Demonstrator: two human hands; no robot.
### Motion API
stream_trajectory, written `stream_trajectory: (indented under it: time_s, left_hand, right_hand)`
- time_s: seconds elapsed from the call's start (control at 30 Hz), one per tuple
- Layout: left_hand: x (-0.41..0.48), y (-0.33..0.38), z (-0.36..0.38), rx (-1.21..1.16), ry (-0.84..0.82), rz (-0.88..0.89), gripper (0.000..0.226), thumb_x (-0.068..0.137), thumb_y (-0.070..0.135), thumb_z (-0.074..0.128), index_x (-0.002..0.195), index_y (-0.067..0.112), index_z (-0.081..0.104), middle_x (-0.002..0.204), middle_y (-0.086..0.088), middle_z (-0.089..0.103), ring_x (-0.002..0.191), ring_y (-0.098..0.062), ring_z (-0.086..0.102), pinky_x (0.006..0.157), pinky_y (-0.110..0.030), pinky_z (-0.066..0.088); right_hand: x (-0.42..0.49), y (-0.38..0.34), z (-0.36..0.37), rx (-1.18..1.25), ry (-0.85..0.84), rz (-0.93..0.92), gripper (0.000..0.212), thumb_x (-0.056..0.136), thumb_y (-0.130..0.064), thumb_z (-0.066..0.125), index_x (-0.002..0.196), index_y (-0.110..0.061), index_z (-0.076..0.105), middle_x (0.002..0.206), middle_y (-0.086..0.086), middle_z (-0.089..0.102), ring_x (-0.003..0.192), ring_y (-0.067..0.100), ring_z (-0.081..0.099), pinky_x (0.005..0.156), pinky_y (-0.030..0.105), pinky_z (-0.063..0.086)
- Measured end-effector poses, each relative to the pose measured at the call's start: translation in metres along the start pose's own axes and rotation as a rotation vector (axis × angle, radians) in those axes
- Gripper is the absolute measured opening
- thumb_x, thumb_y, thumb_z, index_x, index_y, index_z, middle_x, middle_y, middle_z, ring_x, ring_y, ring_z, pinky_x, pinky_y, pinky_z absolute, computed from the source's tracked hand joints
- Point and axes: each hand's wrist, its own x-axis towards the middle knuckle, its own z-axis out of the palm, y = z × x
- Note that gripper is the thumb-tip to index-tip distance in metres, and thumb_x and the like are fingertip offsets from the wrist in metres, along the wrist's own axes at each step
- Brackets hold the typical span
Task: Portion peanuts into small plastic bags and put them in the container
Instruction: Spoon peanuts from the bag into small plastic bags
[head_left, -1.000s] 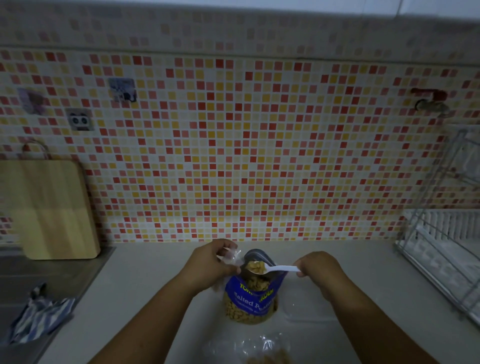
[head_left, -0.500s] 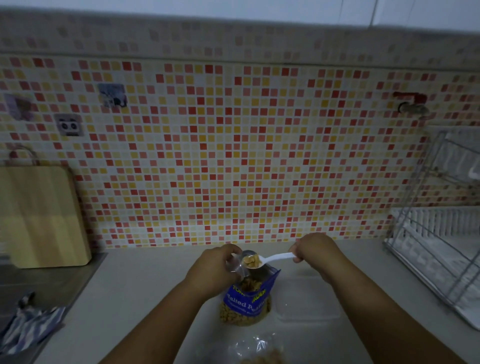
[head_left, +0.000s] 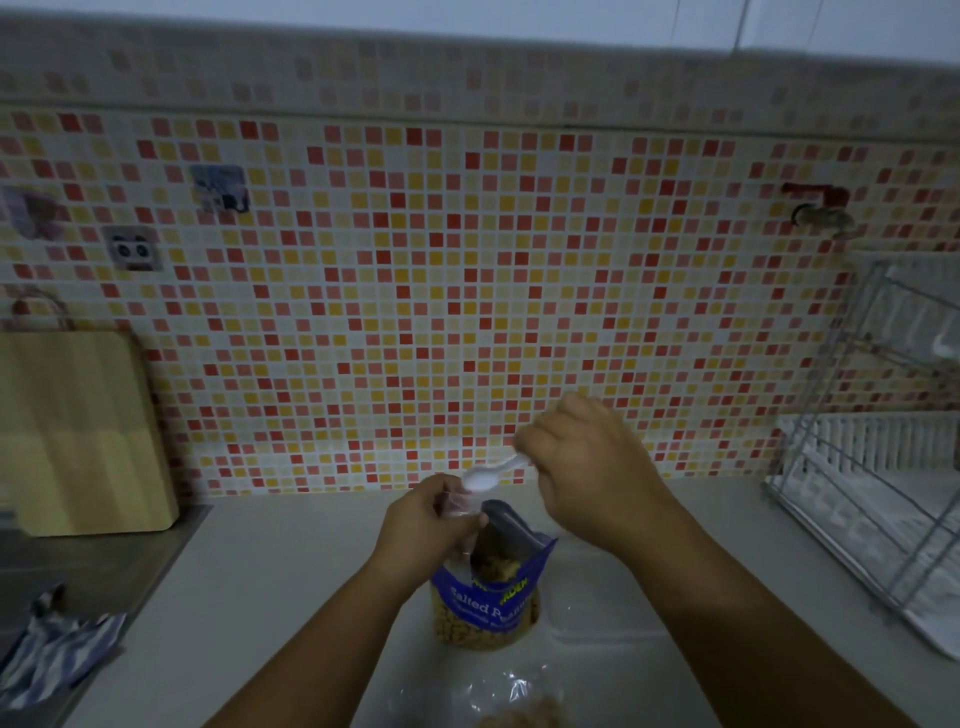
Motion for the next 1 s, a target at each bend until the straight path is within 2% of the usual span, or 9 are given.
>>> stream_trajectory:
  time_s: [0.13, 0.27, 0.33, 0.4, 0.47, 0.57, 0.63, 0.87, 1.0]
  left_hand:
    - [0.001, -0.004, -0.007, -0.097, 0.029, -0.043, 0.029, 0.074, 0.017, 0.076, 0.099, 0.023, 0.062, 0.108, 0.000, 0.065, 0.093, -0.013, 0.063, 0.064, -0.020, 0.053]
    - [-0.002, -0.007, -0.007, -0.123, 0.036, -0.025, 0.032, 0.073, 0.017, 0.077, 0.100, 0.024, 0.062, 0.109, -0.002, 0.066, 0.098, -0.016, 0.063, 0.071, -0.020, 0.052]
    - [-0.004, -0.007, -0.006, -0.108, 0.023, -0.011, 0.033, 0.073, 0.017, 0.077, 0.100, 0.026, 0.061, 0.110, -0.001, 0.065, 0.099, -0.016, 0.062, 0.075, -0.023, 0.055]
    - [-0.008, -0.006, -0.006, -0.081, 0.012, 0.008, 0.035, 0.073, 0.015, 0.077, 0.101, 0.026, 0.060, 0.109, 0.000, 0.064, 0.101, -0.017, 0.062, 0.077, -0.025, 0.056]
    - [-0.012, -0.005, -0.006, -0.039, 0.009, 0.031, 0.036, 0.072, 0.016, 0.077, 0.102, 0.026, 0.059, 0.107, 0.003, 0.064, 0.099, -0.014, 0.062, 0.077, -0.024, 0.057]
    - [-0.019, -0.002, -0.005, -0.005, 0.019, 0.061, 0.038, 0.071, 0.016, 0.078, 0.101, 0.027, 0.057, 0.103, 0.004, 0.065, 0.093, -0.008, 0.063, 0.070, -0.018, 0.056]
    - [-0.023, -0.001, -0.005, -0.001, 0.027, 0.083, 0.039, 0.070, 0.015, 0.078, 0.101, 0.025, 0.057, 0.098, 0.006, 0.067, 0.086, -0.003, 0.064, 0.063, -0.012, 0.054]
    - [-0.038, 0.005, -0.006, -0.095, -0.113, 0.107, 0.044, 0.068, 0.014, 0.080, 0.104, 0.024, 0.057, 0.098, 0.003, 0.069, 0.087, -0.007, 0.068, 0.070, -0.019, 0.056]
    - [-0.043, 0.000, -0.012, -0.284, -0.173, 0.026, 0.015, 0.086, 0.020, 0.063, 0.101, 0.018, 0.064, 0.097, -0.004, 0.070, 0.089, -0.020, 0.067, 0.074, -0.028, 0.053]
  right_hand:
    - [-0.008, 0.009, 0.018, -0.015, -0.104, 0.272, 0.017, 0.046, -0.005, 0.067, 0.059, -0.016, 0.067, 0.053, -0.003, 0.060, 0.057, 0.019, 0.052, 0.057, 0.024, 0.033]
    - [-0.033, -0.013, 0.059, 0.049, -0.388, 0.306, 0.014, 0.036, -0.023, 0.074, 0.043, -0.022, 0.061, 0.040, -0.005, 0.053, 0.049, 0.015, 0.052, 0.049, 0.022, 0.032]
    - [-0.042, -0.021, 0.073, 0.036, -0.455, 0.315, 0.014, 0.052, -0.026, 0.080, 0.062, -0.024, 0.071, 0.058, -0.004, 0.064, 0.067, 0.017, 0.058, 0.058, 0.024, 0.038]
    - [-0.046, -0.026, 0.080, 0.137, -0.521, 0.380, 0.018, 0.086, -0.027, 0.059, 0.098, -0.023, 0.071, 0.093, 0.000, 0.068, 0.098, 0.020, 0.052, 0.079, 0.028, 0.039]
    - [-0.045, -0.029, 0.078, 0.324, -0.478, 0.474, 0.027, 0.093, -0.035, 0.047, 0.104, -0.025, 0.069, 0.102, -0.004, 0.066, 0.103, 0.018, 0.046, 0.085, 0.028, 0.037]
    - [-0.037, -0.036, 0.065, 0.799, -0.345, 0.741, 0.033, 0.083, -0.055, 0.049, 0.085, -0.031, 0.072, 0.090, -0.009, 0.069, 0.097, 0.017, 0.055, 0.084, 0.031, 0.047]
    - [-0.036, -0.042, 0.060, 0.999, -0.361, 0.830, 0.022, 0.081, -0.049, 0.060, 0.070, -0.033, 0.069, 0.079, -0.008, 0.070, 0.086, 0.014, 0.064, 0.081, 0.032, 0.054]
    - [-0.038, -0.051, 0.043, 0.980, -0.318, 0.862, 0.025, 0.087, -0.020, 0.060, 0.063, -0.029, 0.060, 0.070, -0.005, 0.063, 0.070, 0.011, 0.060, 0.066, 0.026, 0.048]
    - [-0.046, -0.050, 0.034, 1.027, -0.294, 0.874, 0.023, 0.089, -0.020, 0.057, 0.066, -0.022, 0.059, 0.070, 0.002, 0.061, 0.067, 0.012, 0.054, 0.063, 0.025, 0.042]
